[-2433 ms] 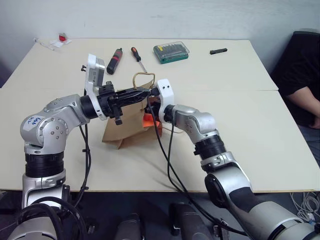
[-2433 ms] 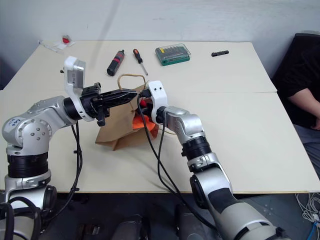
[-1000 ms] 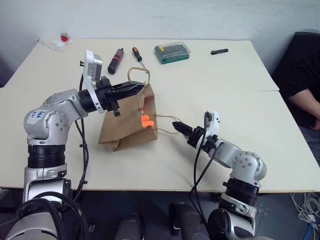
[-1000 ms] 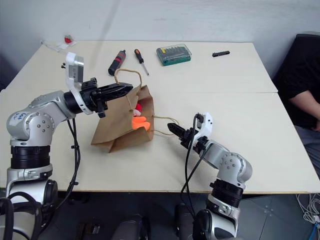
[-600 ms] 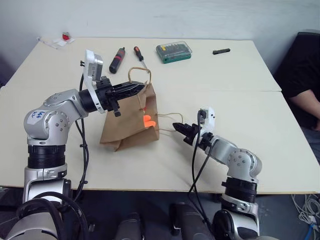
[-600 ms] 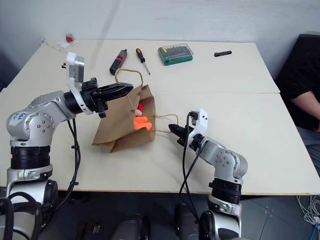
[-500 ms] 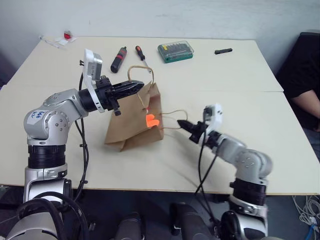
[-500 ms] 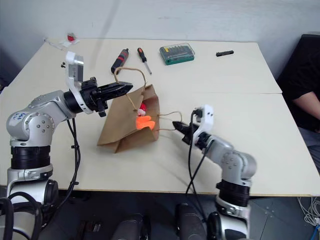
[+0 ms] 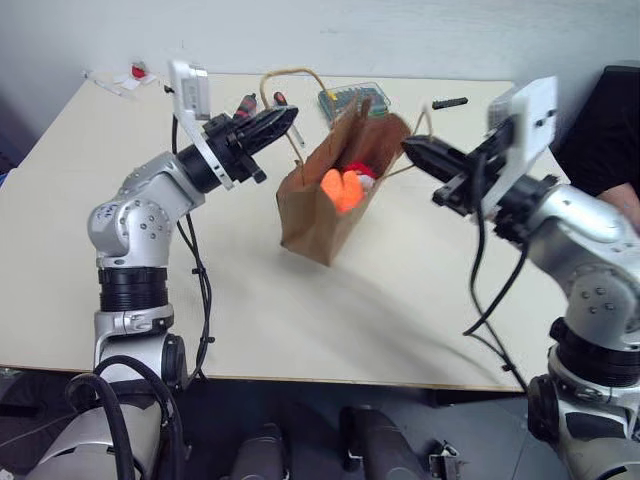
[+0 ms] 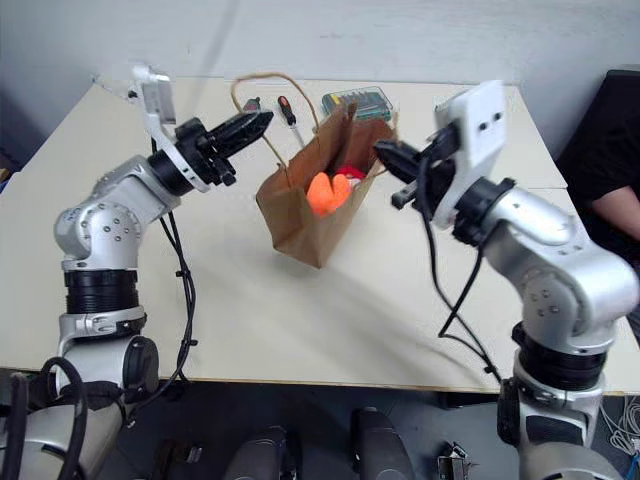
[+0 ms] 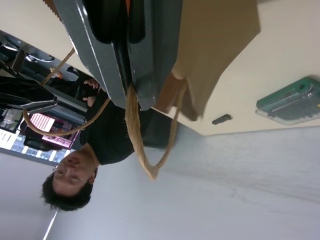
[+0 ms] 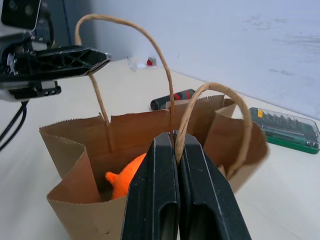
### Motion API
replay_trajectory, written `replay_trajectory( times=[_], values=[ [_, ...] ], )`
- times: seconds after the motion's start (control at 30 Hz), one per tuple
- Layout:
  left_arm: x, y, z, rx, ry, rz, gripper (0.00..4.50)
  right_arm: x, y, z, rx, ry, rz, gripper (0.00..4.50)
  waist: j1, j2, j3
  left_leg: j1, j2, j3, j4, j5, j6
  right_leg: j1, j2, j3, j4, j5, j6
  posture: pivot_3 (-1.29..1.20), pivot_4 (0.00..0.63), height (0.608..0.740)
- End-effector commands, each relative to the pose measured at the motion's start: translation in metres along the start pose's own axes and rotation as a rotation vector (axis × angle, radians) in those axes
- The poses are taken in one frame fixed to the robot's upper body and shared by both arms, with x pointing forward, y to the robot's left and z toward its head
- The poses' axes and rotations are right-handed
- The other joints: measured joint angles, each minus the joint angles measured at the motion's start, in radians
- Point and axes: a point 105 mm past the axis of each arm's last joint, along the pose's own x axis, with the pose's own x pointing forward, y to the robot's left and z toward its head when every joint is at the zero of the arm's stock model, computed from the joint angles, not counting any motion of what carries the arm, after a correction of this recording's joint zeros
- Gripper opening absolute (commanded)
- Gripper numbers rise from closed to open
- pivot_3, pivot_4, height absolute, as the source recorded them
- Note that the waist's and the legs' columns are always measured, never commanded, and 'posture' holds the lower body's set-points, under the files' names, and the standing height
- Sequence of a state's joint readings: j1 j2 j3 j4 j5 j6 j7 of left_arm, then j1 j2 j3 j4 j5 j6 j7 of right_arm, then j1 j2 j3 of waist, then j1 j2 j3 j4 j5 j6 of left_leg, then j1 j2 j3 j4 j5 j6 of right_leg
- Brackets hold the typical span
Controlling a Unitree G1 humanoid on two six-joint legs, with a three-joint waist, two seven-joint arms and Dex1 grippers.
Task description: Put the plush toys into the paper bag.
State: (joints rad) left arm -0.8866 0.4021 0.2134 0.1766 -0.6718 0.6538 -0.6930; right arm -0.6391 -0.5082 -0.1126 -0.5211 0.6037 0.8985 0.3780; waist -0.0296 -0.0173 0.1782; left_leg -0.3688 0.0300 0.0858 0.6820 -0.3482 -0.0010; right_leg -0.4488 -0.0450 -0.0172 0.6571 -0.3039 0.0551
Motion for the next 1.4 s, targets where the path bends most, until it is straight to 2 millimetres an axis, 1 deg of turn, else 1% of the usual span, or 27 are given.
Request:
replay_trajectory(
  times=[0.03,0.1,0.17,0.23,0.3,0.4,0.5,0.57,0.63,0.67,0.7,0.73,0.77,0.8,0.83,0.9,0.93,1.03,1.2,1.3,1.4],
  values=[
    [-0.003,0.0,0.001,0.032,-0.01,0.007,0.0,0.002,0.005,-0.002,-0.101,-0.027,-0.028,0.04,0.002,0.0,0.0,0.0,0.0,0.0,0.0,0.0,0.0,0.0,0.0,0.0,0.0,0.0,0.0,0.0,0.15,0.74],
    [-0.006,0.0,0.0,0.028,-0.004,0.013,0.0,0.002,0.006,-0.004,-0.105,-0.035,-0.034,0.04,0.002,0.0,0.0,-0.001,0.0,0.0,0.0,0.0,0.0,0.0,-0.001,0.0,0.0,0.0,0.0,0.0,0.15,0.74],
    [-0.01,0.001,0.004,0.027,-0.004,0.019,0.0,0.001,0.007,-0.001,-0.081,-0.062,-0.032,0.04,0.002,0.0,0.0,-0.001,0.0,0.0,0.001,0.0,0.0,0.0,-0.001,0.0,0.0,0.0,0.0,0.0,0.15,0.74],
    [-0.015,0.002,0.009,0.026,-0.008,0.025,0.41,-0.001,0.007,0.004,-0.042,-0.091,-0.025,0.42,0.002,0.0,0.0,0.0,0.0,0.0,0.001,0.0,0.0,0.0,-0.001,0.0,0.0,0.0,0.0,0.0,0.15,0.74],
    [-0.023,-0.001,0.014,0.039,-0.002,0.019,0.89,-0.006,0.008,0.008,-0.007,-0.108,-0.003,0.96,0.0,0.0,0.0,0.0,0.0,0.0,0.001,0.0,0.0,0.0,-0.001,0.0,0.0,0.0,0.0,0.0,0.15,0.74],
    [-0.042,-0.01,0.021,0.064,0.027,0.001,1.81,-0.019,0.012,0.012,0.053,-0.111,0.051,1.99,-0.002,0.0,0.0,0.0,0.0,0.0,0.0,0.0,0.0,0.0,-0.001,0.0,0.0,0.0,0.0,0.0,0.15,0.74],
    [-0.061,-0.019,0.019,0.075,0.068,0.015,2.73,-0.036,0.013,0.011,0.074,-0.081,0.083,3.05,0.001,0.0,0.0,-0.001,0.001,-0.001,-0.001,0.0,0.0,0.0,-0.001,-0.001,0.0,0.0,0.0,0.0,0.15,0.74],
    [-0.075,-0.025,0.016,0.065,0.097,0.021,3.38,-0.048,0.014,0.007,0.088,-0.041,0.107,3.74,0.001,0.0,0.0,0.0,0.0,-0.001,-0.001,0.0,0.001,0.001,-0.002,-0.001,-0.001,0.0,0.0,0.0,0.15,0.74],
    [-0.086,-0.034,0.0,0.076,0.171,0.02,3.99,-0.055,0.015,-0.007,0.115,0.017,0.119,4.42,0.002,0.0,0.0,0.001,0.0,-0.002,0.0,-0.001,0.002,0.003,-0.002,-0.001,-0.003,0.0,0.0,0.0,0.15,0.74],
    [-0.089,-0.038,-0.01,0.087,0.211,0.018,4.3,-0.056,0.014,-0.014,0.119,0.044,0.115,4.5,0.002,0.0,0.0,0.001,0.0,-0.002,-0.001,-0.001,0.002,0.003,-0.002,-0.001,-0.005,0.0,0.0,0.0,0.15,0.74],
    [-0.089,-0.039,-0.023,0.101,0.246,0.023,4.47,-0.053,0.013,-0.025,0.141,0.072,0.103,4.5,0.002,0.0,0.0,0.003,0.0,-0.002,-0.001,-0.001,0.002,0.004,-0.002,-0.001,-0.005,0.0,0.0,0.0,0.15,0.74],
    [-0.089,-0.04,-0.031,0.11,0.265,0.026,4.47,-0.051,0.012,-0.032,0.155,0.088,0.095,4.5,0.002,0.0,0.0,0.003,0.0,-0.002,-0.001,-0.001,0.002,0.005,-0.003,-0.001,-0.006,0.0,0.0,0.0,0.15,0.74],
    [-0.088,-0.039,-0.037,0.117,0.27,0.031,4.49,-0.047,0.012,-0.038,0.164,0.098,0.088,4.34,0.002,0.0,0.0,0.003,-0.001,-0.002,0.0,-0.001,0.002,0.005,-0.003,-0.001,-0.005,0.0,0.0,0.0,0.15,0.74],
    [-0.086,-0.038,-0.04,0.122,0.271,0.034,4.5,-0.044,0.012,-0.041,0.169,0.103,0.084,4.08,0.003,0.0,0.0,0.003,-0.001,-0.002,0.0,0.0,0.002,0.005,-0.003,0.0,-0.005,0.0,0.0,0.0,0.15,0.74],
    [-0.083,-0.035,-0.046,0.118,0.26,0.035,4.5,-0.036,0.015,-0.05,0.16,0.123,0.098,3.86,0.003,0.0,0.0,0.003,-0.001,-0.002,0.0,0.0,0.003,0.005,-0.003,0.0,-0.004,0.001,0.0,0.0,0.15,0.74],
    [-0.078,-0.03,-0.056,0.129,0.256,0.036,4.5,-0.025,0.022,-0.061,0.129,0.145,0.123,3.17,0.003,0.0,0.0,0.004,-0.001,-0.002,0.0,0.001,0.002,0.005,-0.003,0.0,-0.004,0.001,0.0,0.0,0.15,0.74],
    [-0.075,-0.028,-0.061,0.145,0.257,0.033,4.5,-0.015,0.025,-0.067,0.12,0.15,0.13,2.79,0.001,0.0,0.0,0.004,-0.002,-0.002,0.0,0.001,0.002,0.005,-0.003,0.0,-0.004,0.001,0.0,0.0,0.15,0.74],
    [-0.067,-0.023,-0.069,0.168,0.238,0.029,4.5,0.011,0.03,-0.083,0.088,0.162,0.133,1.75,-0.004,0.0,0.0,0.003,-0.001,-0.001,0.0,0.001,0.002,0.003,-0.001,0.0,-0.004,0.001,0.0,0.0,0.15,0.74],
    [-0.052,-0.024,-0.078,0.178,0.207,0.028,4.5,0.042,0.037,-0.092,0.016,0.16,0.142,0.04,0.001,0.0,0.0,0.001,0.0,0.0,0.0,0.001,0.002,0.001,-0.001,0.0,-0.004,0.001,0.0,0.0,0.15,0.74],
    [-0.043,-0.026,-0.085,0.178,0.202,0.027,4.5,0.052,0.043,-0.094,0.0,0.15,0.159,0.02,0.003,0.0,0.0,0.0,-0.001,0.0,0.0,0.001,0.003,0.002,-0.002,0.0,-0.002,0.002,0.001,0.0,0.15,0.74],
    [-0.035,-0.024,-0.087,0.178,0.189,0.047,4.5,0.056,0.047,-0.096,-0.001,0.144,0.172,0.02,0.003,0.0,0.0,0.0,-0.001,-0.001,0.001,0.0,0.004,0.002,-0.002,-0.001,-0.003,0.002,0.002,0.0,0.15,0.74]
  ],
)
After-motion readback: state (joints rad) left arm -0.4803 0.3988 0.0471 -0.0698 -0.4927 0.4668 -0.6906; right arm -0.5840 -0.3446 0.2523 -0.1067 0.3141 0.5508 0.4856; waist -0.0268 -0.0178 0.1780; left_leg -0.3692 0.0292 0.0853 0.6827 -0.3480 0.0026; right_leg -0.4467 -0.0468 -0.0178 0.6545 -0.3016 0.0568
